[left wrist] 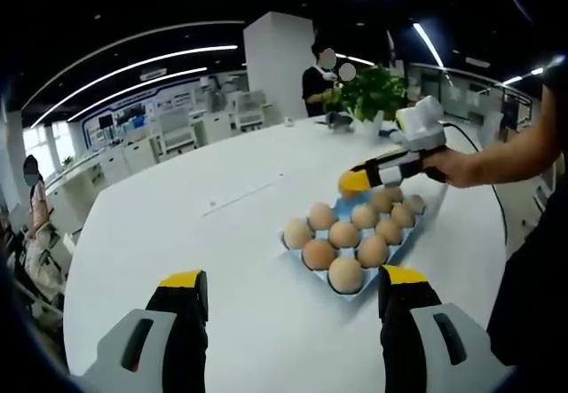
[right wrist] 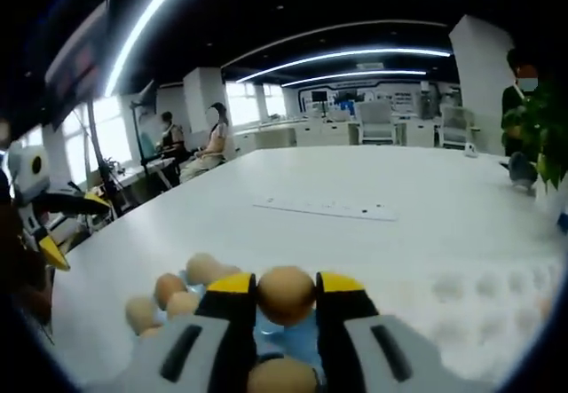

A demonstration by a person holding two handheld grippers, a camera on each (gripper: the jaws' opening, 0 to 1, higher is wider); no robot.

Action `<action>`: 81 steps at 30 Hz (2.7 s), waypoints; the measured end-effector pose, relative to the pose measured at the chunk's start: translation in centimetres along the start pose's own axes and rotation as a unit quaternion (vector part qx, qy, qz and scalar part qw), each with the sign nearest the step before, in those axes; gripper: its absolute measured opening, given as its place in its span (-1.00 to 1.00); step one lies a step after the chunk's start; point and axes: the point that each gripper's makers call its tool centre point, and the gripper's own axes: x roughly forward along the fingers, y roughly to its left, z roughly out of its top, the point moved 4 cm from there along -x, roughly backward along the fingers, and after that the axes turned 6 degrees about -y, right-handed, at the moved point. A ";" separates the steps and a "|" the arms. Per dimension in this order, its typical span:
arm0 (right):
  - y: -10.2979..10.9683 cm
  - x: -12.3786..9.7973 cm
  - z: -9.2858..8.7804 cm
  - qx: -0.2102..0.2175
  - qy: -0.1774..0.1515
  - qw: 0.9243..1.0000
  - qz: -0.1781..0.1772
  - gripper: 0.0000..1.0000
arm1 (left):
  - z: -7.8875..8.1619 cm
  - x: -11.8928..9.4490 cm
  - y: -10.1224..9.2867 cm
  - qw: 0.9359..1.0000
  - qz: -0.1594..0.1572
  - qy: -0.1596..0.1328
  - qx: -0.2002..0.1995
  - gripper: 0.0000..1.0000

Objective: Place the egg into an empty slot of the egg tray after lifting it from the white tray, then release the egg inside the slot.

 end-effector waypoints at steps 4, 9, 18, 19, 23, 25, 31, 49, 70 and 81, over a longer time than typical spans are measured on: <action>0.7 0.6 -0.3 0.001 0.006 1.000 0.011 -0.49 | 0.0 -0.2 0.1 1.000 0.002 0.000 0.000 0.60; 0.8 1.1 -0.9 0.006 0.014 1.000 0.016 -0.49 | 0.0 -0.4 0.3 1.000 0.004 0.002 0.000 0.60; 0.8 1.4 -1.5 0.020 0.024 0.999 0.021 -0.48 | -0.1 -0.3 0.3 1.000 0.004 0.003 0.000 0.60; 0.9 1.4 -1.5 0.019 0.025 0.999 0.022 -0.48 | -0.1 -0.3 0.3 1.000 0.004 0.003 0.000 0.60; 1.1 1.5 -2.0 -0.027 0.039 0.998 0.036 -0.48 | -0.1 -0.2 0.2 1.000 0.001 0.004 -0.001 0.60; 1.2 1.5 -1.9 -0.015 0.035 0.999 0.032 -0.47 | -0.1 -0.2 0.2 1.000 0.000 0.004 0.000 0.60; 1.0 1.9 -2.1 -0.001 0.051 0.998 0.037 -0.47 | -0.1 -0.2 0.3 1.000 0.001 0.005 0.000 0.60; 1.0 1.9 -2.3 0.009 0.061 0.997 0.041 -0.48 | 0.1 -0.4 0.1 1.000 0.004 0.001 0.001 0.60; -3.6 -2.5 0.1 0.028 -0.023 0.999 -0.029 -0.56 | 0.3 -0.3 -0.1 1.000 0.000 -0.002 0.004 0.60; -10.7 -7.9 -1.8 0.022 -0.007 0.989 -0.144 -0.56 | 0.3 0.0 -0.2 1.000 -0.004 0.000 0.006 0.60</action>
